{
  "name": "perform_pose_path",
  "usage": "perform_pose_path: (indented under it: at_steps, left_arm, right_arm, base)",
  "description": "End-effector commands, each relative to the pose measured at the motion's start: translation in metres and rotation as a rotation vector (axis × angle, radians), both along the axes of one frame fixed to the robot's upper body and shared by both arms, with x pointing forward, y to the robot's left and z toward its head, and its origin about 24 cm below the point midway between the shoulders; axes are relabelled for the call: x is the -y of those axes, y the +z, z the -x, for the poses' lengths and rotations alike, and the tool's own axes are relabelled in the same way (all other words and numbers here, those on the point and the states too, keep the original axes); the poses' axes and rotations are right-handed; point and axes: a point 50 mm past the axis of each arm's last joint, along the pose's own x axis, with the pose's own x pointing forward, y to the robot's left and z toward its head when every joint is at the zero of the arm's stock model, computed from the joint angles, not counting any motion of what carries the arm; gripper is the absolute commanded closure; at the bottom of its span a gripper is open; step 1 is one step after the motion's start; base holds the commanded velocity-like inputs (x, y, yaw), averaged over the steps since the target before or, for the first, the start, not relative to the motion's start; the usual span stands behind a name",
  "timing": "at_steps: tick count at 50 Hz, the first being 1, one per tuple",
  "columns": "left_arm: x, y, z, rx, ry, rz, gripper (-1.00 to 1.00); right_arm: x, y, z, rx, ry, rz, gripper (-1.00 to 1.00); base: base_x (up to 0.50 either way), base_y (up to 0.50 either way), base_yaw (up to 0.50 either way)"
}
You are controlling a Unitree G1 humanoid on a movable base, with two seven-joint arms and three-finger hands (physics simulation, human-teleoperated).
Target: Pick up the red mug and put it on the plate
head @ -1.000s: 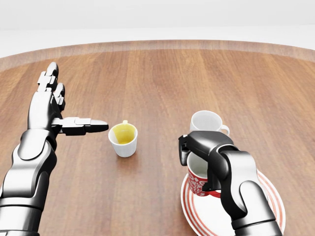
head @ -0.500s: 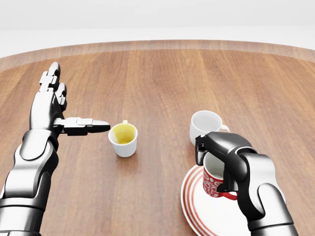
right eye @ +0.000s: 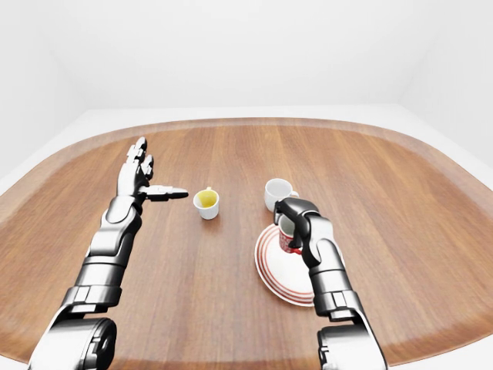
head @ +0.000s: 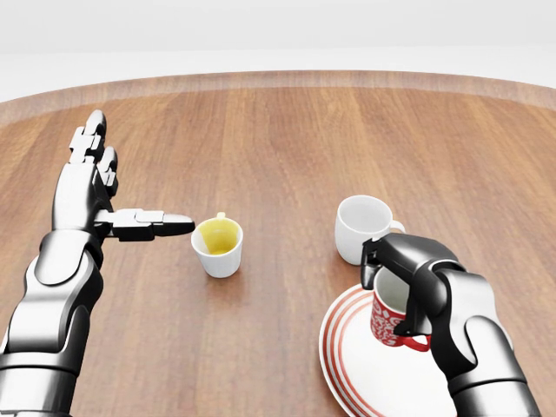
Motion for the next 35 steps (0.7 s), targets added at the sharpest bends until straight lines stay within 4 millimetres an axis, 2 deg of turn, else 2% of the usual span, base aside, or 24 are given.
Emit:
perform_pose_path:
  at_steps: [1, 35]
  left_arm:
    - [0.000, 0.001, 0.001, 0.008, 0.001, 0.000, -1.00]
    - [0.002, -0.004, 0.000, -0.013, -0.003, -0.001, -1.00]
  right_arm:
    - [0.010, -0.005, -0.006, 0.007, -0.042, -0.003, 1.00]
    - [0.020, -0.043, 0.000, -0.051, -0.120, -0.018, 1.00]
  base:
    - [0.00, 0.00, 0.00]
    - [0.00, 0.00, 0.00]
